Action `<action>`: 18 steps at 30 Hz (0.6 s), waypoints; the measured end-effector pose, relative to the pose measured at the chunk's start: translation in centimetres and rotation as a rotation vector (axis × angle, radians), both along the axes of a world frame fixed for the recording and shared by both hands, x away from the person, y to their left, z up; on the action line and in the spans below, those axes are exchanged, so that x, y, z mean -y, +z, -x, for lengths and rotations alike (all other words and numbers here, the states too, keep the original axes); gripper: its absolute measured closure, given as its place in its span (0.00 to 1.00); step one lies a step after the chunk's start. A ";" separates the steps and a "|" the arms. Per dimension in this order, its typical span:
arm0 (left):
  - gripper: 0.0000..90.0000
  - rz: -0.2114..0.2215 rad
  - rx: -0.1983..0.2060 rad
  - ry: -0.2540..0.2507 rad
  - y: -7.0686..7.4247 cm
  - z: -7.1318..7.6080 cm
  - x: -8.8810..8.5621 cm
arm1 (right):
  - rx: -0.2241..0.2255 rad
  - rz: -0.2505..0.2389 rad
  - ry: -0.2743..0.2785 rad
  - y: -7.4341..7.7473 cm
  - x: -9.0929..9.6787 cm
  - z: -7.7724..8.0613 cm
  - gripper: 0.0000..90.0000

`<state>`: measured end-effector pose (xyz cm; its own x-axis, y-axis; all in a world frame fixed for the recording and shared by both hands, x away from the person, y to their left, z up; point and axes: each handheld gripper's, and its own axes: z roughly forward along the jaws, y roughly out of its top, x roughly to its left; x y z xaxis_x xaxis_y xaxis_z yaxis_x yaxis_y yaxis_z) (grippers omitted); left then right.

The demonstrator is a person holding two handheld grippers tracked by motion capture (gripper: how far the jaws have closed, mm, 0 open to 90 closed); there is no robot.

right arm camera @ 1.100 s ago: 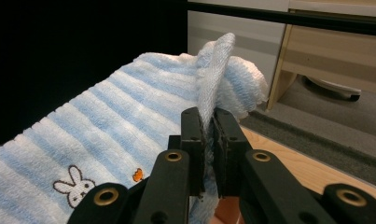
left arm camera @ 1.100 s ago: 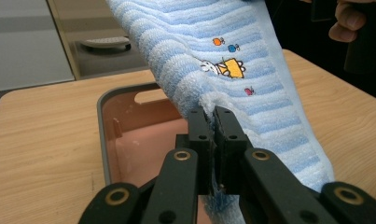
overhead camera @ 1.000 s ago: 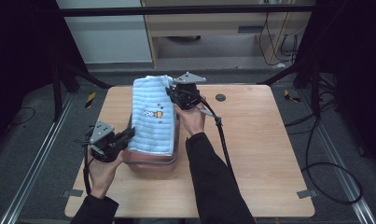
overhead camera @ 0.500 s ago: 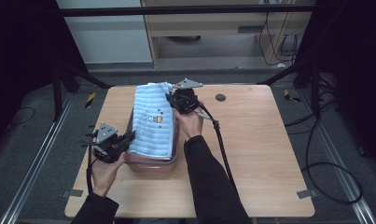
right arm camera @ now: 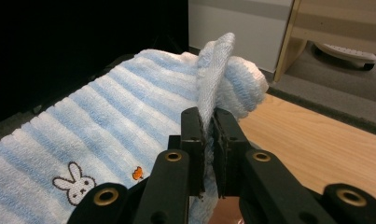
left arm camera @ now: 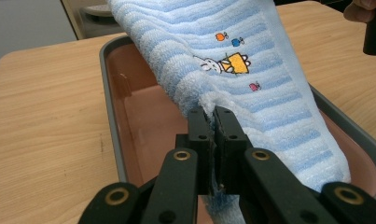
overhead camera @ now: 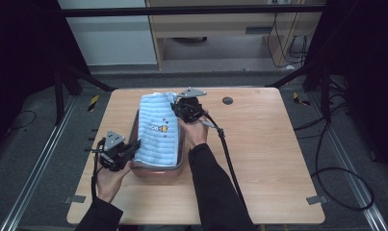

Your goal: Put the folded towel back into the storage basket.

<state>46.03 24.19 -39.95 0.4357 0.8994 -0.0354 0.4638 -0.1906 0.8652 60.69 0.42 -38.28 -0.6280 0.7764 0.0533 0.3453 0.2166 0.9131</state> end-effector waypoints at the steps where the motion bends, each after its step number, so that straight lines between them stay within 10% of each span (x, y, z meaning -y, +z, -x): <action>1: 0.96 0.013 -0.013 0.003 -0.1 0.1 0.1 | -0.004 -0.001 0.000 -0.2 0.0 0.0 0.93; 18: 0.96 -0.076 -0.030 0.020 -2.1 -0.1 0.1 | -0.048 0.023 -0.003 -2.8 -0.6 -0.3 0.93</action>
